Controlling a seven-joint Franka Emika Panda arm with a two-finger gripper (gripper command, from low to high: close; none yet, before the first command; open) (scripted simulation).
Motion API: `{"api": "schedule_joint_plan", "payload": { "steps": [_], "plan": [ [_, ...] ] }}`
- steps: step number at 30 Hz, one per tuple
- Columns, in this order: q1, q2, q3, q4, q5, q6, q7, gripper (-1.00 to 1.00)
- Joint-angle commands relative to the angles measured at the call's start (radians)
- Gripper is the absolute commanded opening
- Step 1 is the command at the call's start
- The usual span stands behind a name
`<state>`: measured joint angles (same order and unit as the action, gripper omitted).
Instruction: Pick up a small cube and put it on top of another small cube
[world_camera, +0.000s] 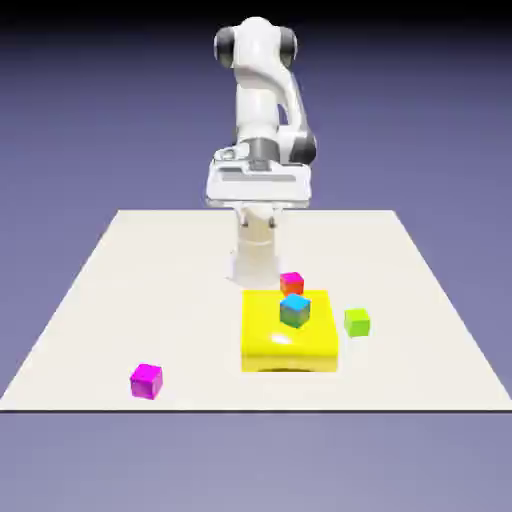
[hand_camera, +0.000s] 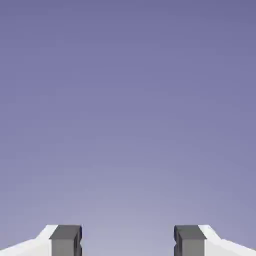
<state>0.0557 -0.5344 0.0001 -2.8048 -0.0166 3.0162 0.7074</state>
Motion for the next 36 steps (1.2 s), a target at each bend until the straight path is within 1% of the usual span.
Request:
{"api": "schedule_joint_plan", "payload": {
  "steps": [1,21,22,29,30,31,36],
  "plan": [
    [0.036,0.03,0.0,0.004,-0.014,-0.017,-0.028,0.0],
    [0.741,0.603,0.002,0.089,-0.28,-0.353,-0.57,0.0],
    [0.741,0.603,0.002,0.089,-0.28,-0.353,-0.57,0.0],
    [0.796,0.839,-0.097,0.12,-0.401,-0.149,-0.473,0.0],
    [0.796,0.839,-0.097,0.12,-0.401,-0.149,-0.473,-1.0],
    [0.796,0.839,-0.097,0.12,-0.401,-0.149,-0.473,-1.0],
    [0.754,0.658,-0.021,0.096,-0.309,-0.306,-0.548,-1.0]
  ]
}}
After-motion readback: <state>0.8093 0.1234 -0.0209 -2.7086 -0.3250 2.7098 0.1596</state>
